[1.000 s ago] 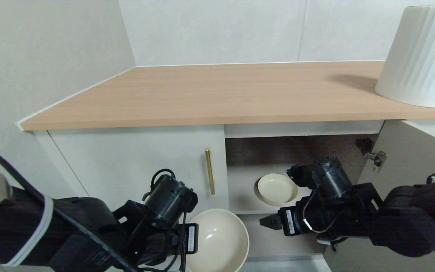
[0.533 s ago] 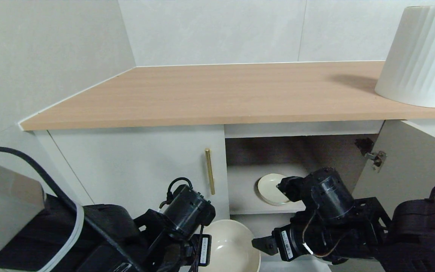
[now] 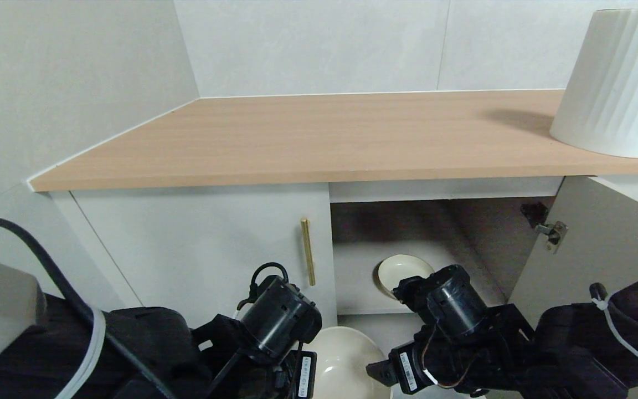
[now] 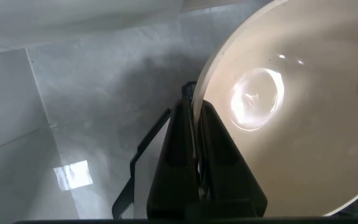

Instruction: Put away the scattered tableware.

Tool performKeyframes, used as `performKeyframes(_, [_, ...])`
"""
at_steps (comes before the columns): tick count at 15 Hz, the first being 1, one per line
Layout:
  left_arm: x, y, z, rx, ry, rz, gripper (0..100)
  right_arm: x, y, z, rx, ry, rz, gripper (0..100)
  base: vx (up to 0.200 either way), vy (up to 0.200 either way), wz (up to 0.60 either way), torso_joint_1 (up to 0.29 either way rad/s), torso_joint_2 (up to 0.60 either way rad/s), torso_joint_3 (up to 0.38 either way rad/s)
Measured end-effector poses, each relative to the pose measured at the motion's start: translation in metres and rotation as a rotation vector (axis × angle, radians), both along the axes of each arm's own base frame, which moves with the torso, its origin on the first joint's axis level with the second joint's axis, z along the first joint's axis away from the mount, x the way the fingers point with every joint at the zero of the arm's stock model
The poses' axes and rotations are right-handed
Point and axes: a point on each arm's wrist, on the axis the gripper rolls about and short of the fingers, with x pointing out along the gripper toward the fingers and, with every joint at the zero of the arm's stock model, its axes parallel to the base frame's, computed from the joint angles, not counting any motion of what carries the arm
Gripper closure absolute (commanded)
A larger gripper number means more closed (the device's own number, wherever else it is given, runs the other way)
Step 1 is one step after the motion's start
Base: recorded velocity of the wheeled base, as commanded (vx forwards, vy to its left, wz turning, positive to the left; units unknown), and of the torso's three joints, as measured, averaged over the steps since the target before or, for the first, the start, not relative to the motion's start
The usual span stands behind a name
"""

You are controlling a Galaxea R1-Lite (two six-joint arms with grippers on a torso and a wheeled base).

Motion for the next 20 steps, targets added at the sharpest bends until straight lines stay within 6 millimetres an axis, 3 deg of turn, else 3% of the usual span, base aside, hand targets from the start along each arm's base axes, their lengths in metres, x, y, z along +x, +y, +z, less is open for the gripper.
performKeyframes(4, [-0.0005,-0.0008,-0.0007,0.002,0.002,-0.003,100,0.0007,0.0007,-0.0028,-0.006,0.005,0.0,0,0.0,0.0,0.0,0.0,0.0,0.0])
performKeyframes(5, [-0.0004,-0.0007,-0.0008,0.002,0.002,-0.003,100,0.0008,0.0008,-0.0032,-0.007,0.007,0.0,100,0.0,0.0,0.0,0.0,0.0,0.0])
performKeyframes(20, [-0.0004,-0.0007,-0.0031,0.009,0.006,-0.003,100,0.0015,0.0013,-0.0058,-0.01,0.011,0.0,100,0.0,0.0,0.0,0.0,0.0,0.0])
